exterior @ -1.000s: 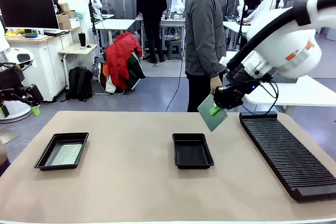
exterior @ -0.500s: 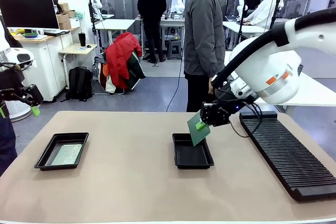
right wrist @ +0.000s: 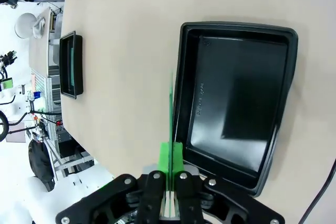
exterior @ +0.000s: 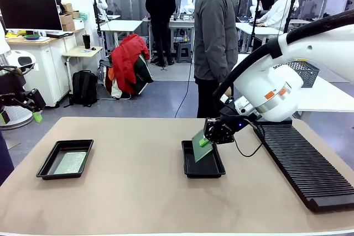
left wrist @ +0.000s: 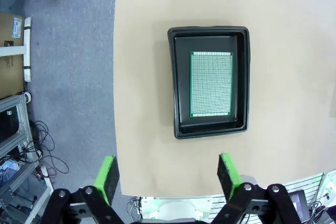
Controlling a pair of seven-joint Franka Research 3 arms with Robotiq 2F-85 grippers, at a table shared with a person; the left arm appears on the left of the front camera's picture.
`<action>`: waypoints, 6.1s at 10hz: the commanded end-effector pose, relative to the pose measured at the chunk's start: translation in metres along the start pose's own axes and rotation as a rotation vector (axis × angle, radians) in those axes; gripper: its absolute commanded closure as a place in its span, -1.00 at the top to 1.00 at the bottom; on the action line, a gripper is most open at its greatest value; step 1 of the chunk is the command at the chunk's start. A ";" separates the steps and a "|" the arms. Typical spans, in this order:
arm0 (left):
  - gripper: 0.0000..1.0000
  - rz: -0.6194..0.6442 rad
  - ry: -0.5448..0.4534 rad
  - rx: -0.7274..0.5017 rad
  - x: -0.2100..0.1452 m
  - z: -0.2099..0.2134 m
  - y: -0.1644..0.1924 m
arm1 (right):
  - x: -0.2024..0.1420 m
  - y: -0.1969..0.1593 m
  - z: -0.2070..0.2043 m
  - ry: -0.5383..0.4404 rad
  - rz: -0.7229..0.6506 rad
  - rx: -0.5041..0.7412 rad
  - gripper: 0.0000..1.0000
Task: Inspect and transfer BCBs to ESD trays.
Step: Pick up the Blank PCB from the PCB Rack and place it in the right ESD tray, then pick up the ESD tray and place it on the left side of the table.
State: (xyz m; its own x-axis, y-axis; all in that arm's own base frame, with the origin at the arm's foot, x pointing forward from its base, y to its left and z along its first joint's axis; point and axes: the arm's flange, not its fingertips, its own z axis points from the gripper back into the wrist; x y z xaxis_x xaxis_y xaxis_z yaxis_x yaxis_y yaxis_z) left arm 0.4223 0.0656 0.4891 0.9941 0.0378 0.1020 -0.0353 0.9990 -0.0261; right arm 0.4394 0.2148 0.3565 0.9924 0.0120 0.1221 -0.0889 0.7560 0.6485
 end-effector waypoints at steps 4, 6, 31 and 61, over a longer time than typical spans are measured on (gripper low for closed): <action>1.00 -0.012 -0.011 -0.008 0.000 -0.003 0.002 | 0.017 -0.023 -0.033 0.003 0.001 0.043 -0.96; 1.00 -0.012 -0.011 -0.008 0.000 -0.003 0.002 | 0.023 -0.032 -0.043 0.008 -0.014 0.054 -0.96; 1.00 -0.012 -0.011 -0.008 0.000 -0.003 0.002 | 0.028 0.007 -0.008 0.085 -0.079 -0.405 0.67; 1.00 -0.012 -0.011 -0.008 0.000 -0.003 0.002 | 0.023 0.029 0.027 0.095 -0.079 -0.542 1.00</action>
State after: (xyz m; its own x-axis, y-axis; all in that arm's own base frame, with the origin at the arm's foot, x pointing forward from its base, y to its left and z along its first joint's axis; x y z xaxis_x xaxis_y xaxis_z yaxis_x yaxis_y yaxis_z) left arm 0.4223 0.0655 0.4891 0.9941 0.0375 0.1020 -0.0350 0.9990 -0.0262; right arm 0.4584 0.2196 0.3991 0.9998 -0.0176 0.0024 0.0169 0.9851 0.1710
